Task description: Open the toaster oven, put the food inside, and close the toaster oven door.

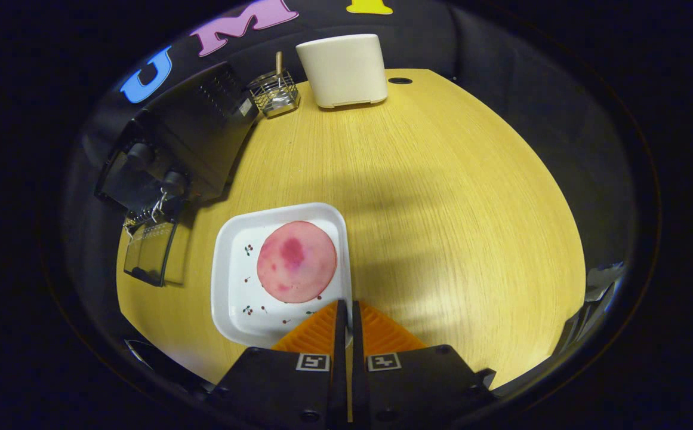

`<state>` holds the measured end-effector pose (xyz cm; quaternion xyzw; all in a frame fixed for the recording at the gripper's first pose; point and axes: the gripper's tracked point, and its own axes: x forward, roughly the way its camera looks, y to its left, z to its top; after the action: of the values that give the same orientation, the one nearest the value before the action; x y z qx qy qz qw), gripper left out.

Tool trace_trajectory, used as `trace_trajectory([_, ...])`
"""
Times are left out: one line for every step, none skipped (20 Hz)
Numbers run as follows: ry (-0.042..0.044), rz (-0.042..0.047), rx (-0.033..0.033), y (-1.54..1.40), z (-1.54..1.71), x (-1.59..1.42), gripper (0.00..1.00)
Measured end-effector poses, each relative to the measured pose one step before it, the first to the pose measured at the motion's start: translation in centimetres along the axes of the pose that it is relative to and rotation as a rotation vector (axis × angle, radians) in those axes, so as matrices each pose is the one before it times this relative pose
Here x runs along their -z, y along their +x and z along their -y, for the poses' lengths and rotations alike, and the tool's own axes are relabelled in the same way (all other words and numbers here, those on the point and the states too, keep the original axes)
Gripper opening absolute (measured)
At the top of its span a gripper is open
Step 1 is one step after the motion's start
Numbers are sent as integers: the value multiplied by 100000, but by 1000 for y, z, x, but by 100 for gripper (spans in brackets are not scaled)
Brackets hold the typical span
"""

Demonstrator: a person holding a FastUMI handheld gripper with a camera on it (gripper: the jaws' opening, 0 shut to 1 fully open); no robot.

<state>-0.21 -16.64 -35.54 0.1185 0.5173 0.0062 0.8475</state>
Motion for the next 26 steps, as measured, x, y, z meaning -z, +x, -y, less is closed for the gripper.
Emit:
trace_trajectory([3180, -559, -1546, 205, -173, -211, 6])
trace_trajectory([2817, -345, -1069, 138, -174, 53, 5])
trace_trajectory([2839, -129, -1174, -6, -195, 31, 5])
trace_trajectory([3794, 536, -1767, -218, -182, -33, 5])
trace_trajectory([4131, 891, -2294, -286, -423, -122, 5])
trace_trajectory([3779, 1025, -1754, -364, -289, -133, 5])
trace_trajectory([2923, 949, -1453, -424, -266, 8, 5])
trace_trajectory([2278, 956, -984, -448, -156, 32, 5])
trace_trajectory([2059, 969, -766, -468, -108, -5, 5])
trace_trajectory([2228, 1119, -513, -413, -89, 0, 5])
trace_trajectory([2460, 1283, -512, -379, -37, -59, 5])
trace_trajectory([2685, 1047, -249, -593, 118, 170, 5])
trace_trajectory([3165, 1085, -375, -581, 109, 116, 5])
trace_trajectory([3207, 1218, -430, -590, 107, 105, 5])
trace_trajectory([3426, 1166, -537, -419, 96, 101, 5])
trace_trajectory([3546, 1328, -667, -583, 129, 171, 5])
trace_trajectory([3537, 1532, -647, -539, 78, 147, 5])
trace_trajectory([3423, 1535, -877, -710, 89, 178, 5])
trace_trajectory([3057, 1564, -942, -720, -6, 140, 5])
trace_trajectory([2275, 1520, -1160, -714, -72, 253, 5])
trace_trajectory([1605, 1429, -1177, -716, -160, 304, 5])
trace_trajectory([1228, 1285, -1230, -614, -360, 337, 5])
trace_trajectory([922, 1097, -1453, -643, -541, 501, 5])
trace_trajectory([774, 657, -1273, -554, -491, 540, 5])
trace_trajectory([634, 454, -1739, -711, -871, 558, 5])
trace_trajectory([66, 291, -2006, -250, -862, 634, 5])
